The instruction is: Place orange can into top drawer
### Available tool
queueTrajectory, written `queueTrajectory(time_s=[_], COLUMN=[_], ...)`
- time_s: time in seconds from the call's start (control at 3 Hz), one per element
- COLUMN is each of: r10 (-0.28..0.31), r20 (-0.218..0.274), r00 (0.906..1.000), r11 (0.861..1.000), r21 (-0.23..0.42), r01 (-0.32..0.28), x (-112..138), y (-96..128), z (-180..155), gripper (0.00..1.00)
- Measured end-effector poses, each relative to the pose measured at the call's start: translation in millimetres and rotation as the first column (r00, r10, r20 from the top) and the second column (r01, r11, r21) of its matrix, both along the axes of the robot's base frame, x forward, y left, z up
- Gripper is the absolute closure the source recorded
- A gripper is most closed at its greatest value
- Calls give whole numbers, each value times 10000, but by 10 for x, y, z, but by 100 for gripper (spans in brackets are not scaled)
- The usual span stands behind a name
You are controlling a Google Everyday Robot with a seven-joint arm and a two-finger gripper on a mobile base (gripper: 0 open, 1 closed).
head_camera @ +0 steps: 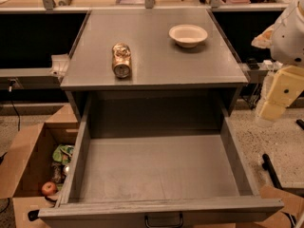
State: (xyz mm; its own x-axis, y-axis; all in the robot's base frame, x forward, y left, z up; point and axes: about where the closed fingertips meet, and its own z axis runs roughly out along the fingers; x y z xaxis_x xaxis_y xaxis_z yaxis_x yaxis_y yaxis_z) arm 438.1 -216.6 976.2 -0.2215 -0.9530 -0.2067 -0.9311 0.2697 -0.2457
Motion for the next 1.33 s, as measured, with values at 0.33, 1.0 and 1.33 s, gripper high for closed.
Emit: queueTrajectory(time_s=[0.33,1.0,1.33], r10=[-1,-1671,-2907], r20=[1,607,417], r00=[10000,9841,9559], r11=[10000,9764,9294], r21=[1,1487,2498], r01=[1,1567,2718], x=[1,830,1234], y=[0,406,605], z=[1,519,644], gripper=[0,0,0])
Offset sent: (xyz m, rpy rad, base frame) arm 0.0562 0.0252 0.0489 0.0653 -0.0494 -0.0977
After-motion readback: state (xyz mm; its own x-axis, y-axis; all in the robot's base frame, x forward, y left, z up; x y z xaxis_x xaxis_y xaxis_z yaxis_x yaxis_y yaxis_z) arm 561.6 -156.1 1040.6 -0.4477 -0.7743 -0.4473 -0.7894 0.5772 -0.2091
